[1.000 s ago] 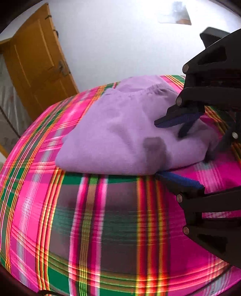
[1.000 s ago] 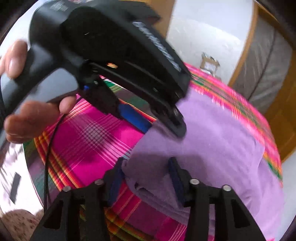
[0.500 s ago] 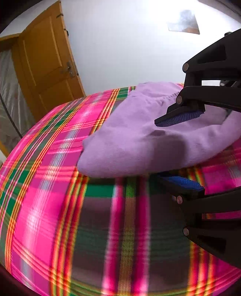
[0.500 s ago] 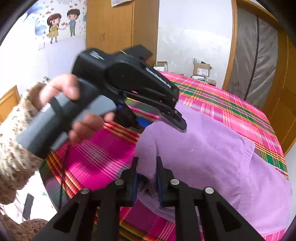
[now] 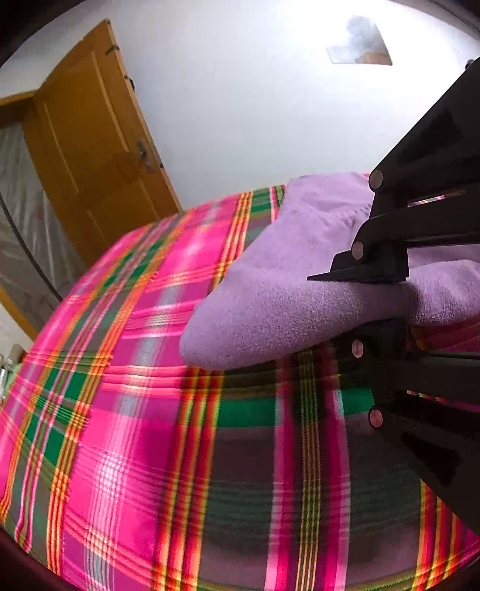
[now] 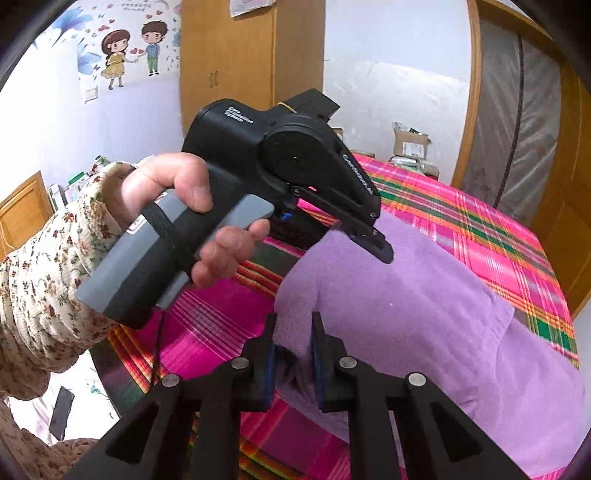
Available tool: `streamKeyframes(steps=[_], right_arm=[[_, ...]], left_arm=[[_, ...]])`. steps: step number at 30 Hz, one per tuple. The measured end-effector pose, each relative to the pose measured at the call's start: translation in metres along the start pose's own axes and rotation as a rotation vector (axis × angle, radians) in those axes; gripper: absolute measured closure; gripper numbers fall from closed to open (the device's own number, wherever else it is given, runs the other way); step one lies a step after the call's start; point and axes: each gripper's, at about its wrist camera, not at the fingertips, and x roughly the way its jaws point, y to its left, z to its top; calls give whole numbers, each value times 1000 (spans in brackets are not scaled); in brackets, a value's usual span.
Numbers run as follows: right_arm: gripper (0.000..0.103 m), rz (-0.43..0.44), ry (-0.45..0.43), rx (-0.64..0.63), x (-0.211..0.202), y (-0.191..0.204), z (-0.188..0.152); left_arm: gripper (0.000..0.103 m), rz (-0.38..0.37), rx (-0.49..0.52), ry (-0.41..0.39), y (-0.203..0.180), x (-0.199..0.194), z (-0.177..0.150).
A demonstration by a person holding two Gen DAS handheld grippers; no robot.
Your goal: Fold clothes
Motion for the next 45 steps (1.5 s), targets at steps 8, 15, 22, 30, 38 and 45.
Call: streamKeyframes(steps=[8,15,22,30,38,45], right_arm=[[87,49,-16,-52,7,22,21],[87,171,-9,-134,21,55,36],[87,297,37,-178,46,81,44],[87,362,88,-187,69,93,39],[82,437,171,-122,85,75,38],[78,514,118,14,57,23,36]], left_arm=[[91,-7,13,-67,22,-42,-5],[91,62,-22,-128,61,-97,-20],[91,127,-67,-148,96,-123,-34],[91,182,-96,-154,112,-130,-46],[75,264,-106,-199,100,-136,-56],[61,338,-109,-254,85,-144,-68]])
